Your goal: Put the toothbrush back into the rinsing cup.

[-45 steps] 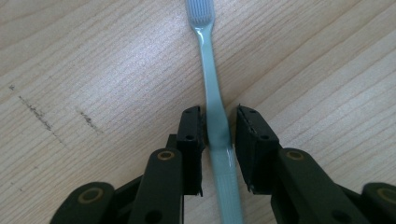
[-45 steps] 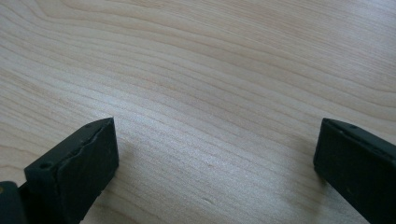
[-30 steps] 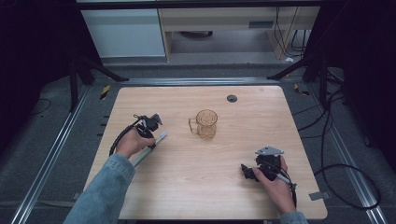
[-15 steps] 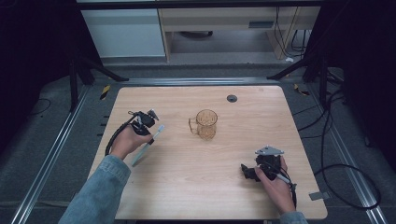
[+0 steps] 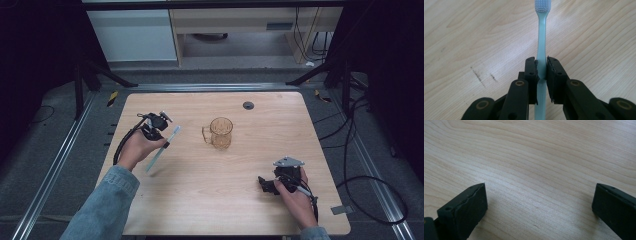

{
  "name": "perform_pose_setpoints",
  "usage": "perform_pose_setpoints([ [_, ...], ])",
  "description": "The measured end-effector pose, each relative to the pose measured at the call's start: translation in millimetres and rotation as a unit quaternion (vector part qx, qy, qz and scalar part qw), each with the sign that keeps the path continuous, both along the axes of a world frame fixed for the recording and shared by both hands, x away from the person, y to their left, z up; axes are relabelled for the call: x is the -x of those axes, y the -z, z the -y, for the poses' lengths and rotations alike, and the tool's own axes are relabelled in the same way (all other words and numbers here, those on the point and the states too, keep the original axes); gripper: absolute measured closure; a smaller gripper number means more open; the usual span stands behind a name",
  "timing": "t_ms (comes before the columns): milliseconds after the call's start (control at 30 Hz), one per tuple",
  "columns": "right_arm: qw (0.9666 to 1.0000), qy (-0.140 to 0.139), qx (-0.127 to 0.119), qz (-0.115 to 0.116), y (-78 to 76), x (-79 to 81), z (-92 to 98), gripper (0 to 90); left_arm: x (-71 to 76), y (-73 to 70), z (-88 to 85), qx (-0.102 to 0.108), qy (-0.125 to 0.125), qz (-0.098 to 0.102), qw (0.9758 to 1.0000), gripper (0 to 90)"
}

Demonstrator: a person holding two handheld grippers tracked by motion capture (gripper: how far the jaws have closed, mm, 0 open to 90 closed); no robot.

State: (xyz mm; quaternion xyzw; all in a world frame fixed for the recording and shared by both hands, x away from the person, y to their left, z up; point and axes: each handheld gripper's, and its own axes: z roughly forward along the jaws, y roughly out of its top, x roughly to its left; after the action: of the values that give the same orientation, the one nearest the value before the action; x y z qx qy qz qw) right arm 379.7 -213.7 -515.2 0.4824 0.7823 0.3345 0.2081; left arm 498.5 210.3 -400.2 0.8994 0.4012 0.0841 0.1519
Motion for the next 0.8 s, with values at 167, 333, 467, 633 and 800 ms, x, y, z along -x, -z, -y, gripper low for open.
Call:
perform_pose_setpoints([
  [167,1.0,-0.001,0.001,0.001,0.1,0.3,0.3,0.4,4.5,-7.6,3.9,0.025,-0.003,0.022,0.9994,78.7],
  [333,1.0,-0.005,0.001,0.001,0.2,0.7,0.5,0.4,9.6,-16.8,10.1,0.052,-0.005,0.048,0.9975,78.7],
  [467,1.0,-0.008,0.001,0.0,0.1,1.2,0.5,0.4,14.2,-23.2,18.9,0.074,-0.002,0.066,0.9951,78.7],
  [633,1.0,-0.008,0.001,0.0,0.1,1.2,0.4,0.4,19.4,-31.2,30.6,0.098,0.008,0.1,0.9901,78.8],
  [800,1.0,-0.008,0.0,0.0,0.1,1.2,0.3,0.4,24.1,-39.6,36.6,0.121,0.013,0.132,0.9837,78.7],
])
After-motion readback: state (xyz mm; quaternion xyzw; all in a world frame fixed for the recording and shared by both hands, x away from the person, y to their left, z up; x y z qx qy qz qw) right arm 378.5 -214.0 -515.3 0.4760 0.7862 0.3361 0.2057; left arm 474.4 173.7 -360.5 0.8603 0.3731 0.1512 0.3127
